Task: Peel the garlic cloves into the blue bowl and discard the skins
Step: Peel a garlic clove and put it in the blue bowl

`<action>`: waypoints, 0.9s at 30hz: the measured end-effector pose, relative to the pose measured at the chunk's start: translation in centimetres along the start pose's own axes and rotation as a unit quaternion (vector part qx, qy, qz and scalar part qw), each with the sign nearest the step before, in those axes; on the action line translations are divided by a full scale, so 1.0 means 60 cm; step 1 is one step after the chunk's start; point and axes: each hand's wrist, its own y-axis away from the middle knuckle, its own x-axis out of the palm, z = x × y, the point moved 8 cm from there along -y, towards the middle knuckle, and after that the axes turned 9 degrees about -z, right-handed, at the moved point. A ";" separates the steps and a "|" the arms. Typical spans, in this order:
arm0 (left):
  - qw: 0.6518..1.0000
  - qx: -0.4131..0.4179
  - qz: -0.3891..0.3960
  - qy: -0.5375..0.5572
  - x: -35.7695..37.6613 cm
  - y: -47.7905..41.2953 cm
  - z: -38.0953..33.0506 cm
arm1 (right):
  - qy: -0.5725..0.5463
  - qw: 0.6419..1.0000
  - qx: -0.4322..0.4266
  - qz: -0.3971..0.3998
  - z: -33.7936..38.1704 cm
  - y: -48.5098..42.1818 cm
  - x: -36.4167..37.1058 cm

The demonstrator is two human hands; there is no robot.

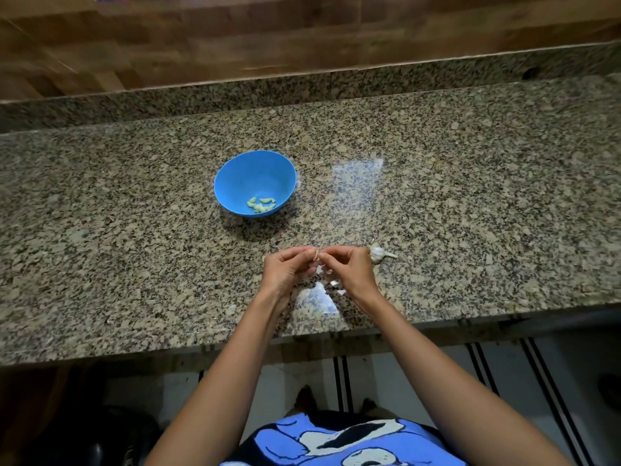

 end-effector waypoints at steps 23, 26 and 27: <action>0.998 -0.037 0.025 0.037 -0.001 0.006 0.016 | 0.066 0.998 -0.021 0.011 -0.009 -0.016 -0.001; 0.999 0.017 0.022 -0.026 -0.008 0.001 0.005 | 0.058 0.998 -0.013 0.015 -0.010 -0.019 -0.001; 0.998 0.037 0.019 -0.052 -0.010 0.001 0.000 | 0.053 0.998 -0.009 0.021 -0.010 -0.018 -0.001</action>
